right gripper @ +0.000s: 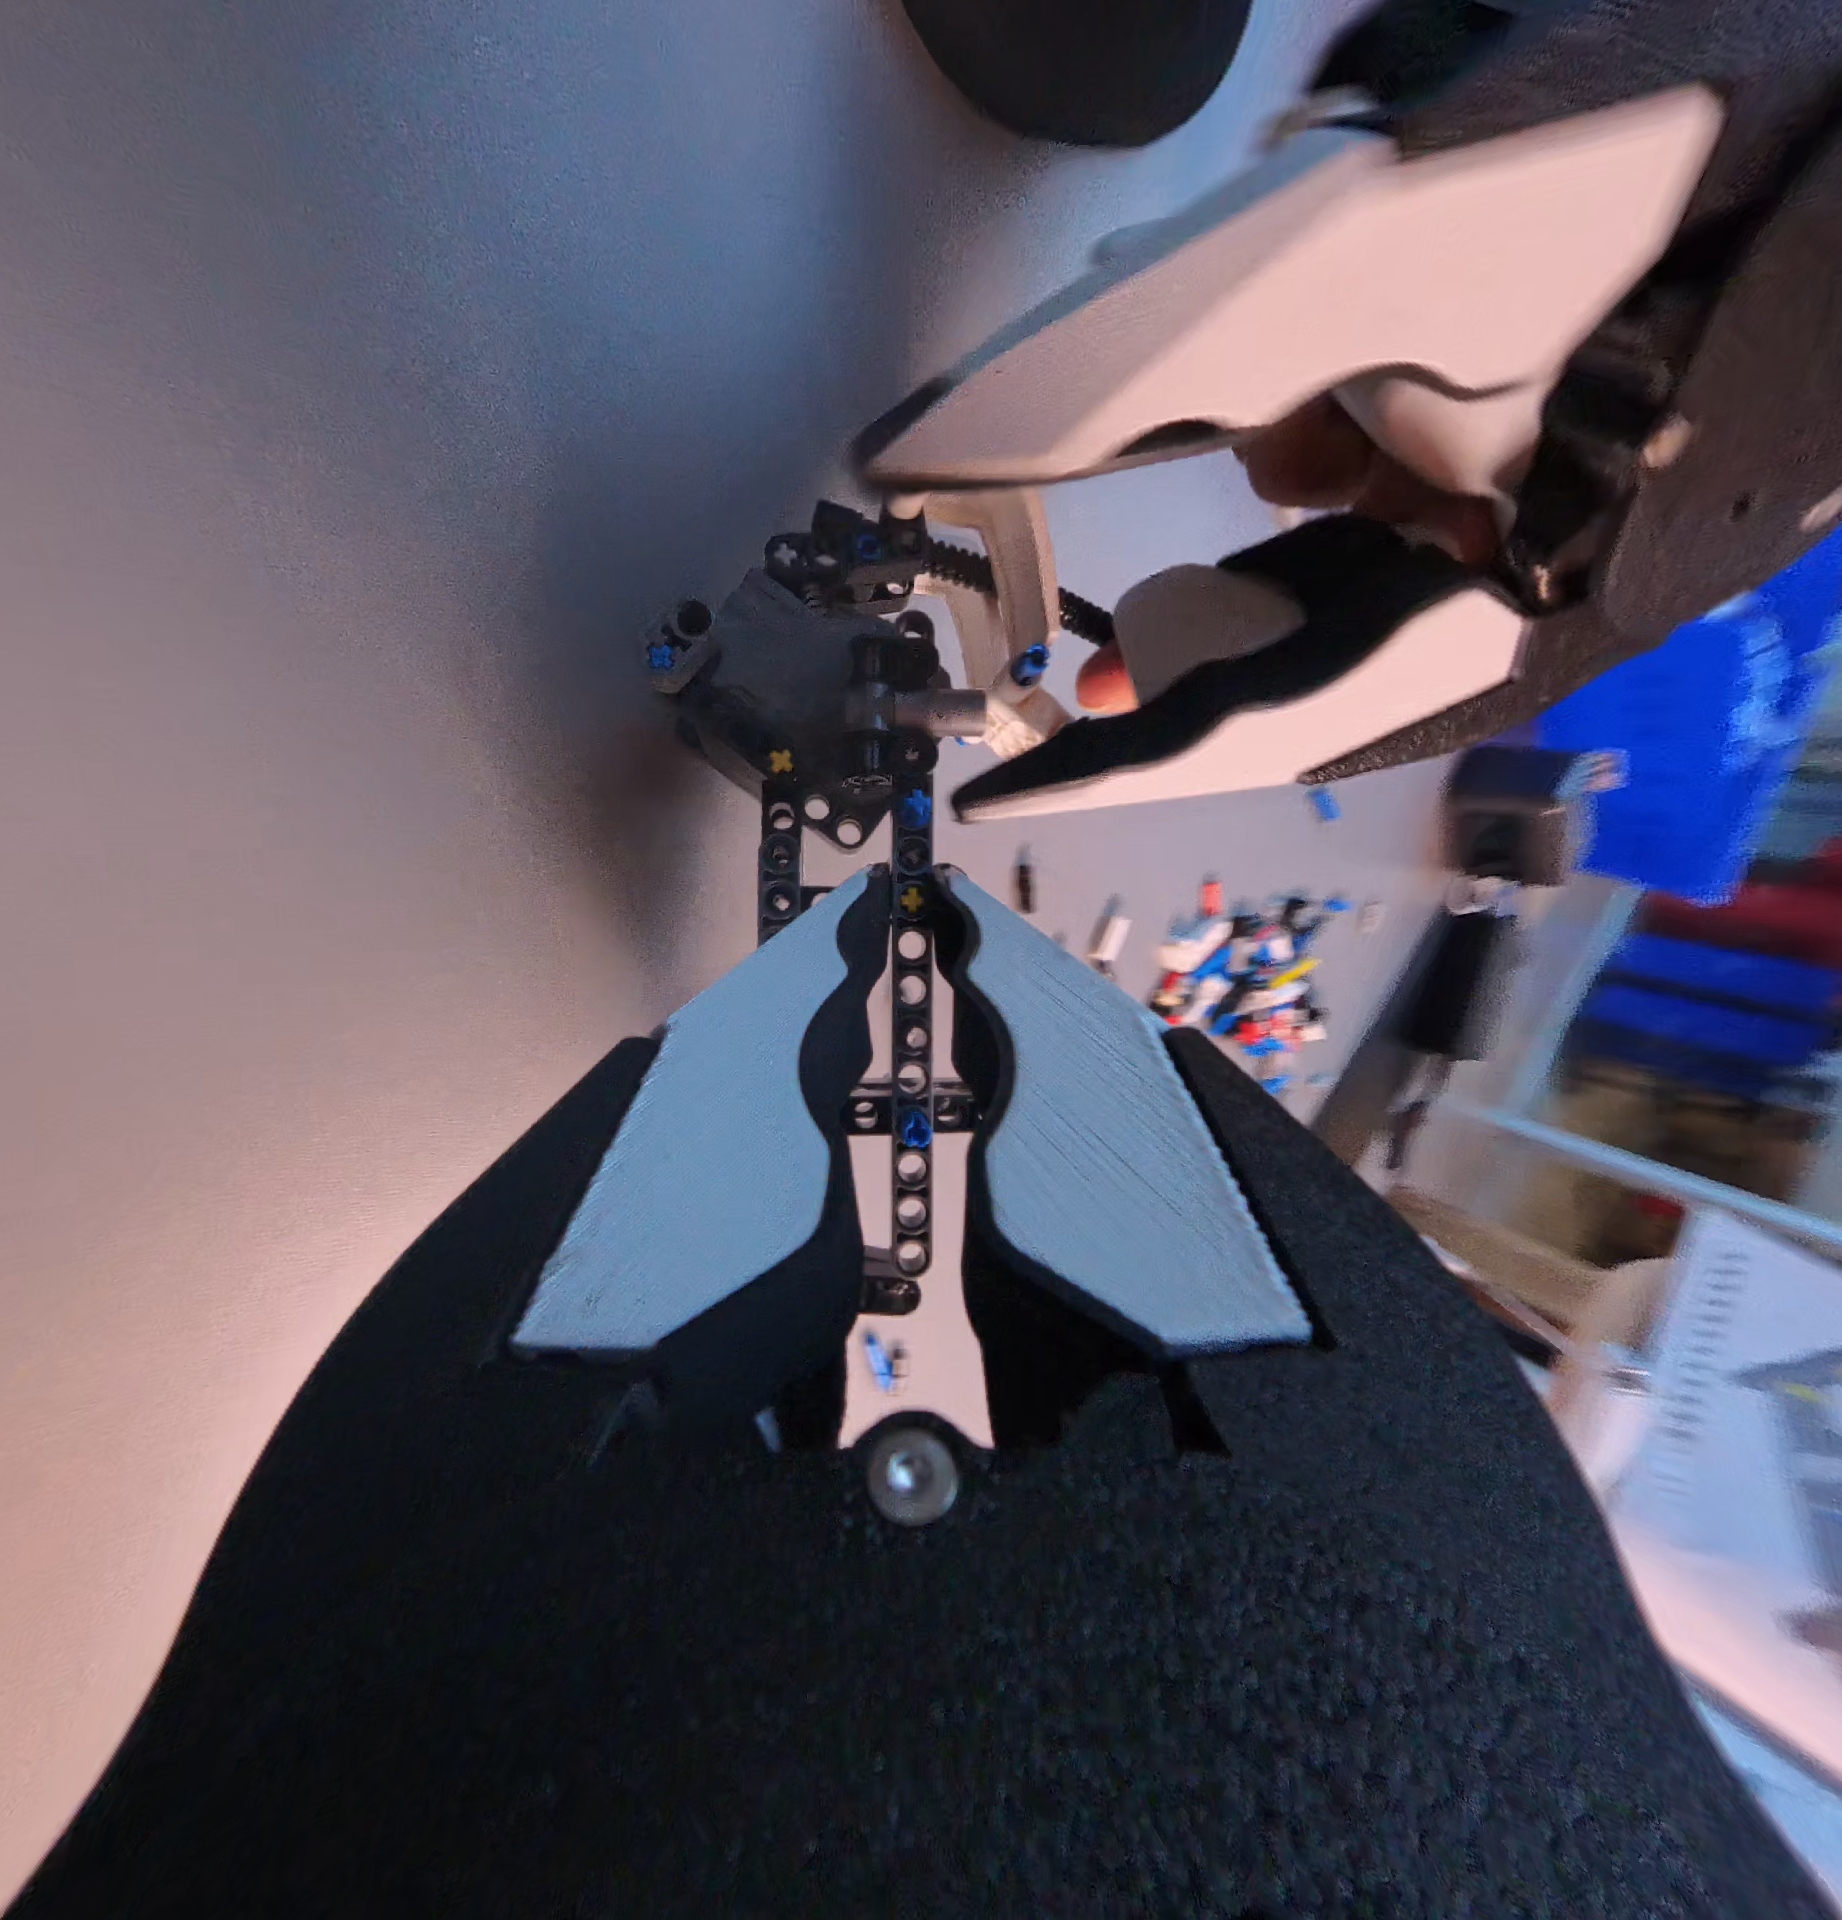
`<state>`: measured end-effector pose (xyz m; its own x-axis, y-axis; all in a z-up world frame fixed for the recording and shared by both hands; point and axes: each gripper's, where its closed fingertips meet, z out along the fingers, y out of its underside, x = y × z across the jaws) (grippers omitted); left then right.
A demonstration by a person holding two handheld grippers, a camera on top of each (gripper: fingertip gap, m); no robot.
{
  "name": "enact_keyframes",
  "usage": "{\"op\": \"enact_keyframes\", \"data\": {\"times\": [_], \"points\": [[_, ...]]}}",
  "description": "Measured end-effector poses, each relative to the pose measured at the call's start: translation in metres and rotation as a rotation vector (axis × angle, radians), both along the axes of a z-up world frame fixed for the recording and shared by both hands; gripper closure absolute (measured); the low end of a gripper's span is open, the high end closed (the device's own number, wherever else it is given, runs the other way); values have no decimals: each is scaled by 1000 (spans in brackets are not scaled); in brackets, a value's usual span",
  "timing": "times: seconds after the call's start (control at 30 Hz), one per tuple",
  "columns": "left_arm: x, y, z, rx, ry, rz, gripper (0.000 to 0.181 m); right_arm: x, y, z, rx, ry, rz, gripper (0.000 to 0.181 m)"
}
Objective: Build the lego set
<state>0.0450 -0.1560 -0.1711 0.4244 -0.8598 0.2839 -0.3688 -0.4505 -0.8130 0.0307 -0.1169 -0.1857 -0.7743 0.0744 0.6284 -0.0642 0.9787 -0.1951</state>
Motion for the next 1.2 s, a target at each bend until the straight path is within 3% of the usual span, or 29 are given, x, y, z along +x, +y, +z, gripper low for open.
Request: {"op": "enact_keyframes", "data": {"times": [0.13,0.27,0.4,0.43,0.53,0.57,0.67,0.77,0.9,0.93,1.0,1.13,1.2], "points": [[-23,16,30,-85,-211,97,131,-1,-4,4,96,270,130,174],[-23,34,16,-257,-299,101,132,1,-10,-3,124,466,181,174],[-1,24,-14,-388,-211,-46,139,9,-10,-19,104,491,145,170],[3,24,-21,-380,-171,-55,140,12,-7,-25,102,483,121,166],[6,27,-32,-324,-69,-38,165,23,2,-28,43,468,3,155],[8,27,-33,-310,-59,-31,164,28,7,-28,11,445,-59,146],[9,27,-32,-246,-34,5,164,47,17,-25,-282,312,-376,151],[8,28,-32,-196,-32,68,165,60,9,-19,-778,88,-787,161],[3,40,-35,-92,8,207,181,58,-6,-18,-1330,-181,-1162,147],[4,40,-34,-73,7,213,181,54,-6,-21,-1411,-217,-1218,137],[5,37,-33,-47,19,202,180,48,-2,-26,-1545,-249,-1291,136],[1,30,-17,-41,-76,155,155,38,-3,-26,-1759,-332,-1322,143],[-4,23,-27,-89,-36,122,141,34,-1,-25,-1841,-359,-1319,147]]}}
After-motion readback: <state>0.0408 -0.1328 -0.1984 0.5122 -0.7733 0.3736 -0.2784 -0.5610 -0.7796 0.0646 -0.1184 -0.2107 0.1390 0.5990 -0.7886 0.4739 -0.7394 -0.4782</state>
